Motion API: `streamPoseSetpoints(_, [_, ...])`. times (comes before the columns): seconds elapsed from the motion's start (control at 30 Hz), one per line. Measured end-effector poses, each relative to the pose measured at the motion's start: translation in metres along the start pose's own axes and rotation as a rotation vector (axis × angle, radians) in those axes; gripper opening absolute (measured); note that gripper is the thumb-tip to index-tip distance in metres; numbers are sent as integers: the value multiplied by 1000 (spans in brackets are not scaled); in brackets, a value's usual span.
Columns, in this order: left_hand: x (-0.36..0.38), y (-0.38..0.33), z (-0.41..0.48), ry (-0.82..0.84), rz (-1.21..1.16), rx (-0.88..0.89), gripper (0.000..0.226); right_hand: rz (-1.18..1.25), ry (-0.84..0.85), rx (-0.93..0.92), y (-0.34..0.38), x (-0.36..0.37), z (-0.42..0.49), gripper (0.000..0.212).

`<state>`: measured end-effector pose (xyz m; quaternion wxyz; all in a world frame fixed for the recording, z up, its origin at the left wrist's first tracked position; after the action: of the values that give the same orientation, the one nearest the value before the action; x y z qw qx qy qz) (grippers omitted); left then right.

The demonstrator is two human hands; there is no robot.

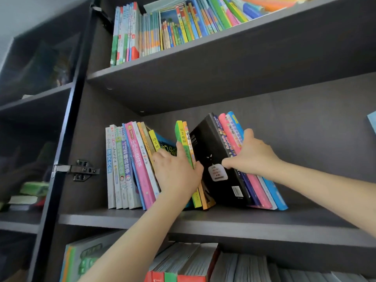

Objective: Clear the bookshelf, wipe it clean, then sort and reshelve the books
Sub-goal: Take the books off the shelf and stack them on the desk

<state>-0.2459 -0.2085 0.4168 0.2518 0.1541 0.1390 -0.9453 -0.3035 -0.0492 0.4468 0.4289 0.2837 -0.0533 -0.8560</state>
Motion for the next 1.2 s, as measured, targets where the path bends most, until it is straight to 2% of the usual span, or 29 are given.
streamPoseSetpoints(0.17, [4,-6,7,10,-150,-171,69,139,-32,91,-27,-7,-1,63])
streamPoseSetpoints(0.23, [8,-7,12,-7,-98,-218,64,157,-45,107,-32,-7,1,63])
streamPoseSetpoints(0.43, [9,-4,26,-101,64,-123,42,176,-61,129,-35,-7,2,63])
streamPoseSetpoints(0.5, [10,-6,25,-115,84,-103,41,184,-62,136,-35,-8,1,63])
streamPoseSetpoints(0.63, [2,-11,27,-82,-55,-265,46,199,-40,149,-34,-10,0,64])
streamPoseSetpoints(0.87, [-11,1,47,-113,-26,-347,43,250,-16,161,-32,-12,-3,67])
streamPoseSetpoints(1.03, [-5,13,56,-119,-172,-405,28,262,-21,169,-32,-11,-2,68])
streamPoseSetpoints(1.2, [-1,7,55,-109,-32,-333,45,256,-24,175,-35,-10,-1,69])
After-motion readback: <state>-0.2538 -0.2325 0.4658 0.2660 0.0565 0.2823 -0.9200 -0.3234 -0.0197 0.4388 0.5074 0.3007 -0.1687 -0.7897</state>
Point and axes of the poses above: each hand's wrist, its own z-axis towards the middle knuckle, its own x-axis out of the palm, y = z × x, the point moved 3 cm from there along z, towards the middle knuckle, and after that the axes turned 6 degrees about -y, right-handed, at the moved point
